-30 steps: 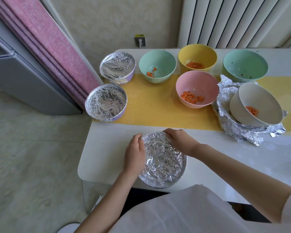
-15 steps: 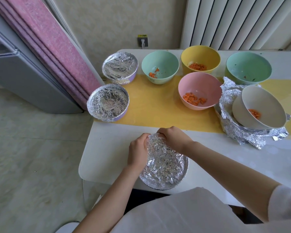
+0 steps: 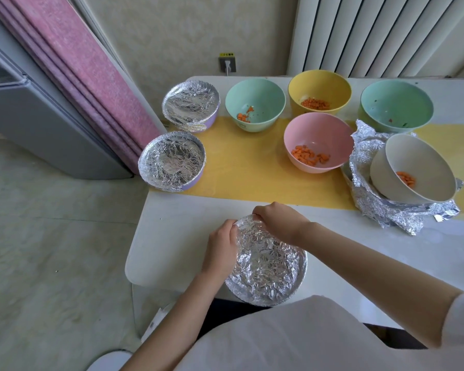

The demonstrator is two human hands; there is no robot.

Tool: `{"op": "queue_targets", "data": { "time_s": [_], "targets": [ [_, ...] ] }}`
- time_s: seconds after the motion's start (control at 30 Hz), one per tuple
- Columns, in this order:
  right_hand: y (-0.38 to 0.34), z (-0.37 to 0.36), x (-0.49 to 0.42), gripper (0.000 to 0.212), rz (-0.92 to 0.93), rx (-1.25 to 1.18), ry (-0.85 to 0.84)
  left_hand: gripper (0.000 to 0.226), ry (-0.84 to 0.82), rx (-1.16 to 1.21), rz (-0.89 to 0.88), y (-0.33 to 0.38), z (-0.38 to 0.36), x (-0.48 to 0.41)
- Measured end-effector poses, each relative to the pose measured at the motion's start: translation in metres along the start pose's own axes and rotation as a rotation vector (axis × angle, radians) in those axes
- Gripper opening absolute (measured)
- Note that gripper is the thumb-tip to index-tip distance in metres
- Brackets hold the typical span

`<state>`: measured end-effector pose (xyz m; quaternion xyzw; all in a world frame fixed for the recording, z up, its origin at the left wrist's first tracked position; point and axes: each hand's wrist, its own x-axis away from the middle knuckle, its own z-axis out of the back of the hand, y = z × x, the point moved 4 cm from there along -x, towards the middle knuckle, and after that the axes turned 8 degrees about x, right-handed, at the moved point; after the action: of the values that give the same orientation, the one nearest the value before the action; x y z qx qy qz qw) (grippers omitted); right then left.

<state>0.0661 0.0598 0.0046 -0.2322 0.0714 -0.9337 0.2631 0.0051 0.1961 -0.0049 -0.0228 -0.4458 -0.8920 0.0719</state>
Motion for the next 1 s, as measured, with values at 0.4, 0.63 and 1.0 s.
{"op": "queue_targets", "data": {
  "time_s": [0.4,0.63,1.0],
  "targets": [
    [-0.011,0.001,0.000,0.042,0.080,-0.071,0.020,0.020,0.033,-0.037,-0.033,0.006,-0.002,0.007],
    [0.007,-0.006,0.014,0.029,-0.003,-0.281,0.133,0.040,0.052,0.018,0.078,0.000,-0.006,0.014],
    [-0.002,-0.010,0.010,0.026,0.119,-0.204,0.144,0.027,-0.074,-0.025,-0.023,0.013,-0.007,-0.003]
  ]
}}
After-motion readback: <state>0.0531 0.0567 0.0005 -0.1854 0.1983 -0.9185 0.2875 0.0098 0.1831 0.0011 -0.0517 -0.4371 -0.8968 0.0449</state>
